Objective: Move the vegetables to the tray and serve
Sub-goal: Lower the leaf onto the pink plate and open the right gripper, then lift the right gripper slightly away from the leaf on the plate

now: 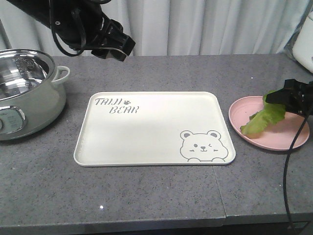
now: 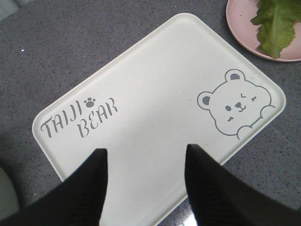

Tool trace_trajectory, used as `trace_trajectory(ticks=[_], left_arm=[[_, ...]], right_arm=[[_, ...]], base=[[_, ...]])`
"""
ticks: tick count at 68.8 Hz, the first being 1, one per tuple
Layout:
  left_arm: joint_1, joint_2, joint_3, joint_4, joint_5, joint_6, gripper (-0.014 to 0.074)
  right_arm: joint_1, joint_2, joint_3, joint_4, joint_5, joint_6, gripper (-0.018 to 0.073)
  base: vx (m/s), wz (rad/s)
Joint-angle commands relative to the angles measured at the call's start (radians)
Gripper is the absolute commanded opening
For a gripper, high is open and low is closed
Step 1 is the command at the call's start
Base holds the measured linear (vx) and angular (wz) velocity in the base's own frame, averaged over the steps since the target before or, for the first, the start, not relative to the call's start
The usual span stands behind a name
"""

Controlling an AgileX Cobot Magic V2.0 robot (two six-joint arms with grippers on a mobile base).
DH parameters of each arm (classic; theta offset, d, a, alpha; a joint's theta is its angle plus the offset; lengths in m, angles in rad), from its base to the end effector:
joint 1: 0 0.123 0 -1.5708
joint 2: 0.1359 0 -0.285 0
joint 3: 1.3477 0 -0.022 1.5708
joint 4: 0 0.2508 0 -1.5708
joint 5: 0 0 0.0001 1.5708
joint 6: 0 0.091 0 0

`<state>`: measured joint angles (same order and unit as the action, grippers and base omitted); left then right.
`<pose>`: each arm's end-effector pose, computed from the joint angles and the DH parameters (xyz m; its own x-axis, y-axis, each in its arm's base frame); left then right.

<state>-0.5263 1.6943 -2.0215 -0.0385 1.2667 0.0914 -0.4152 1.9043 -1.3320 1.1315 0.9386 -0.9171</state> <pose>0.3041 -0.1805 0.4511 -0.6070 0.4449 -0.6585 0.5732 0.8191 0.0250 0.3873 -0.0981 0.2270 -0.7739 0.3276 -0.5420 -0.0931 0.7877 0.6090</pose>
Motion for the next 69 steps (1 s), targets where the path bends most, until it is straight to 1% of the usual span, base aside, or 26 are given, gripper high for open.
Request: trace_trajectory(ticks=[1, 7, 15, 21, 26, 37, 44, 54, 63, 65, 69], left_arm=[[-0.006, -0.044, -0.026, -0.005, -0.042, -0.010, 0.0355], [-0.006, -0.044, -0.026, -0.006, -0.041, -0.010, 0.0355], [-0.006, -0.044, -0.026, -0.006, -0.041, -0.010, 0.0355], [-0.006, -0.044, -0.026, -0.006, -0.041, -0.010, 0.0355], [-0.006, -0.044, -0.026, -0.006, -0.041, -0.010, 0.0355], [-0.006, -0.044, -0.026, -0.012, -0.036, -0.010, 0.0355], [-0.006, -0.044, -0.026, -0.012, -0.036, -0.010, 0.0355], [-0.006, -0.044, -0.026, -0.012, -0.036, -0.010, 0.0355], [-0.006, -0.044, -0.026, -0.011, -0.036, -0.010, 0.0355], [-0.006, -0.044, -0.026, -0.011, -0.036, -0.010, 0.0355], [-0.006, -0.044, -0.026, -0.011, -0.036, -0.010, 0.0355]], right_arm=[[-0.005, -0.049, -0.031, -0.007, -0.037, 0.033, 0.0480], [-0.005, -0.049, -0.031, -0.041, -0.062, 0.048, 0.0510], [-0.005, -0.049, -0.051, -0.074, -0.083, 0.057, 0.0510], [-0.005, -0.049, -0.100, -0.096, -0.083, 0.066, 0.0510], [-0.004, -0.049, -0.154, -0.144, -0.086, 0.096, 0.0510], [-0.004, -0.049, -0.265, -0.285, -0.087, 0.196, 0.0508], [-0.005, -0.049, -0.318, -0.339, -0.086, 0.240, 0.0505], [-0.005, -0.060, -0.374, -0.432, -0.034, 0.332, 0.0482], [-0.006, -0.077, -0.378, -0.600, 0.033, 0.470, 0.0444], [-0.006, -0.077, -0.378, -0.625, 0.057, 0.509, 0.0438], [-0.006, -0.077, -0.378, -0.668, 0.105, 0.555, 0.0430]], base=[[0.00, 0.00], [0.00, 0.00], [0.00, 0.00], [0.00, 0.00], [0.00, 0.00], [0.00, 0.00], [0.00, 0.00], [0.00, 0.00], [0.00, 0.00], [0.00, 0.00], [0.00, 0.00]])
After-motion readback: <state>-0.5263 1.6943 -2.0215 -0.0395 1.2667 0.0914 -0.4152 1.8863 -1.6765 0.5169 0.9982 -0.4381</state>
